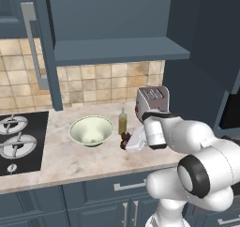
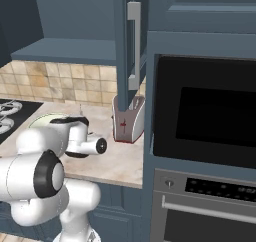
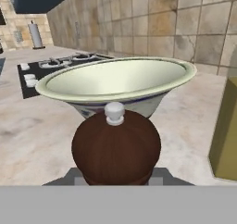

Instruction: Retrieve the bottle and the shaker from the cabinet and place them next to the mixing bowl on the counter. Then add garlic from the fridge to the mixing bowl.

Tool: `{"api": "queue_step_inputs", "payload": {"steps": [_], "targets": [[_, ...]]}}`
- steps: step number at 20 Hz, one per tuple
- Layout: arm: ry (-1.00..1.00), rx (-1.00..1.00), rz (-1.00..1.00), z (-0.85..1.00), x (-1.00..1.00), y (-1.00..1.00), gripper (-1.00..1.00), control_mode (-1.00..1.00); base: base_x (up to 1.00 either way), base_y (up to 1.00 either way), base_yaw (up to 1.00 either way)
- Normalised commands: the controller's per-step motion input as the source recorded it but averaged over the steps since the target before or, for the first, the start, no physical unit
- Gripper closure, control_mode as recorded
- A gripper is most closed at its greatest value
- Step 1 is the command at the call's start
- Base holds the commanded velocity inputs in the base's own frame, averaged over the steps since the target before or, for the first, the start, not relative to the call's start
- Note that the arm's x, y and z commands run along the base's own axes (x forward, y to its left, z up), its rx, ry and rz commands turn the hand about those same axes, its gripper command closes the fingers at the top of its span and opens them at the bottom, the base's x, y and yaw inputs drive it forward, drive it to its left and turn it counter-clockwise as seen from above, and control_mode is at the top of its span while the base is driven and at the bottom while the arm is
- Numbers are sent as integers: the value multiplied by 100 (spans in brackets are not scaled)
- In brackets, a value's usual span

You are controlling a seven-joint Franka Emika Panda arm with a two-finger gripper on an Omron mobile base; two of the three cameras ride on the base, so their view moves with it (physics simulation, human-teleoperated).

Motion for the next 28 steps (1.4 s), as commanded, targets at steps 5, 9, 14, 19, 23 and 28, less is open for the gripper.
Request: {"api": "queue_step_inputs", "payload": {"steps": [5, 9, 14, 19, 23, 28], "targets": [[0, -4, -1, -17, 0, 0, 100, -100, 0, 0, 0], [0, -4, -1, -20, 0, 0, 100, -100, 0, 0, 0], [0, -2, 0, -17, 2, 0, 100, -100, 0, 0, 0], [0, -1, -3, -10, 7, 4, 100, -100, 0, 0, 0], [0, 0, -7, 0, 10, 6, 100, -100, 0, 0, 0], [0, 0, -8, 0, 16, 6, 100, -100, 0, 0, 0]]}}
